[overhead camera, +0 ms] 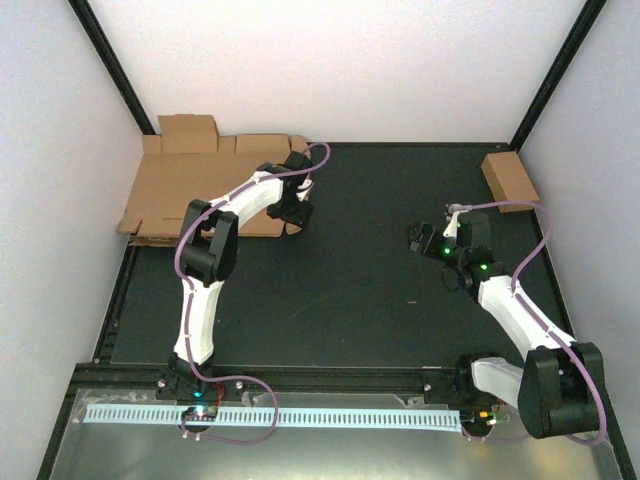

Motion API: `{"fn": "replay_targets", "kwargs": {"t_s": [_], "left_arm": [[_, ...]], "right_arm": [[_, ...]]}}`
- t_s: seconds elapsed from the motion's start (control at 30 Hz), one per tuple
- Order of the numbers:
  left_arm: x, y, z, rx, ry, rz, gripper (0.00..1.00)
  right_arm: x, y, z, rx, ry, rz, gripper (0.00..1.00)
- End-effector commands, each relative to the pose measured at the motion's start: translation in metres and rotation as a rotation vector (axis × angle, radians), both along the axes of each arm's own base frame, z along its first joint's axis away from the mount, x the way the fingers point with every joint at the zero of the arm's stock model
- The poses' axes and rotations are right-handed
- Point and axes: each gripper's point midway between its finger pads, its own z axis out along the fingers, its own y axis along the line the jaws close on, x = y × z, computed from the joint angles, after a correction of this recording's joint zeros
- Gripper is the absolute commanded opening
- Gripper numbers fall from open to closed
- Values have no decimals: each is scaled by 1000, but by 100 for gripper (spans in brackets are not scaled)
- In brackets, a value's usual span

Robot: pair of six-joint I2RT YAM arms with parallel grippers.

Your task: Fold the paper box

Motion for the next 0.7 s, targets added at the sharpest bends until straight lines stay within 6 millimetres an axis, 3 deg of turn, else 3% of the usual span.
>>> {"fn": "replay_targets", "kwargs": {"t_s": [0.0,0.3,0.47,0.5,0.57,0.67], "left_arm": [[6,1,3,22,-9,11,67],[10,6,4,59,-25,29,57],[11,7,12,59,-38,38,47],[11,4,14,42,-40,29,48],[9,-3,15,4,-29,0,60],[8,-9,10,-17,-7,-14,62]], "right_arm": [[5,2,17,-4,-50,10,100],[6,1,21,-6,-59,8,100],[6,1,21,-5,-58,6,100],[6,1,21,-5,-58,7,100],[6,1,21,-4,-60,7,100],[6,2,20,-2,-57,8,100]]}}
